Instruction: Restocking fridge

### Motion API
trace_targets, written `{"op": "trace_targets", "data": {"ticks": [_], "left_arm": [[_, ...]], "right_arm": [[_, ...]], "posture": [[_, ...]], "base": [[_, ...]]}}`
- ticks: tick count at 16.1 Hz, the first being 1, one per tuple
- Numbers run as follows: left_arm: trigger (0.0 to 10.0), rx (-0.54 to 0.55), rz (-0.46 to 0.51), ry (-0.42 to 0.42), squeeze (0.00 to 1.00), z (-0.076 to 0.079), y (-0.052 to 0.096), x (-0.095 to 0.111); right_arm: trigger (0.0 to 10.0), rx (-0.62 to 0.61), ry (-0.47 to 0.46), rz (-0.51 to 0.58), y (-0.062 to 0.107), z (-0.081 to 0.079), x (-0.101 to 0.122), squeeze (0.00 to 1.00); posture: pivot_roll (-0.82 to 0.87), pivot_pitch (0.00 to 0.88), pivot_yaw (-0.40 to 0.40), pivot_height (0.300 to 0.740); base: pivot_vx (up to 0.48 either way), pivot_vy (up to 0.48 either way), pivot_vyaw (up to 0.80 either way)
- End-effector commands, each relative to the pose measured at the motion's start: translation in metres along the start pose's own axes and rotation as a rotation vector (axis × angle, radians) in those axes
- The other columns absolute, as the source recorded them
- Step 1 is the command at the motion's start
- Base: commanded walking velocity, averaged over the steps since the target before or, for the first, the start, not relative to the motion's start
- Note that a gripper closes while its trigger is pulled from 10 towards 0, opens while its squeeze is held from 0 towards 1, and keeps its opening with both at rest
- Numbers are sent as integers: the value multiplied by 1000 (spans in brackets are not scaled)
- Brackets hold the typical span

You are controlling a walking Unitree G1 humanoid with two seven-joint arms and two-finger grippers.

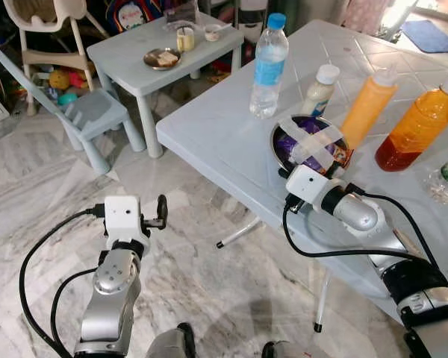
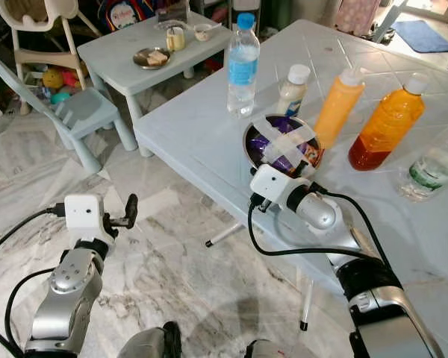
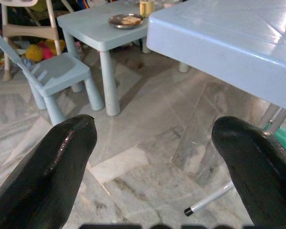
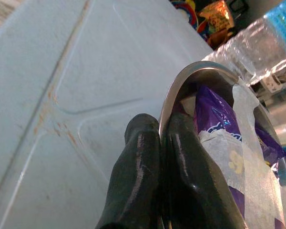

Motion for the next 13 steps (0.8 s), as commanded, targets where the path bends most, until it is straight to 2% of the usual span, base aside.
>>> {"op": "trace_targets", "data": {"ticks": [1,4,5,6,8,10,13], "left_arm": [[10000,14,-14,7,0,-4,0,-5],[10000,24,-14,29,0,-4,0,-4],[10000,30,-14,35,0,-5,-1,-4],[10000,37,-14,36,0,-6,-2,-2],[10000,50,-10,29,0,-11,-4,-1],[10000,60,-7,13,0,-17,-4,0],[10000,78,-15,14,0,-22,-3,-2]], "right_arm": [[0,-24,5,69,1,5,12,0],[0,-26,-1,117,1,3,20,0],[0,-13,-27,141,0,-3,25,0],[10000,9,-30,156,-2,-12,29,0],[10000,36,-38,177,-2,-24,32,0],[10000,75,-20,204,-2,-39,39,0],[10000,85,-28,230,-3,-47,48,0]], "posture": [[-48,85,72,740],[-49,85,72,740],[-49,85,74,740],[-47,86,74,740],[-46,89,75,740],[-42,92,75,740],[-43,97,77,740]], "base": [[0,0,0],[0,0,0],[0,0,0],[0,0,0],[0,0,0],[0,0,788],[0,0,788]]}}
Point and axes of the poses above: a point about 5 cm out from each wrist's last joint towards the gripper, its own y axis pointing back from the gripper into the wrist, its own x axis along the axis of the wrist's last joint, z = x × y, the point moved 3 cm from there along -y, pointing out of the wrist towards the gripper, and after that the axes turned 15 degrees about -y, right-handed, at the moved point
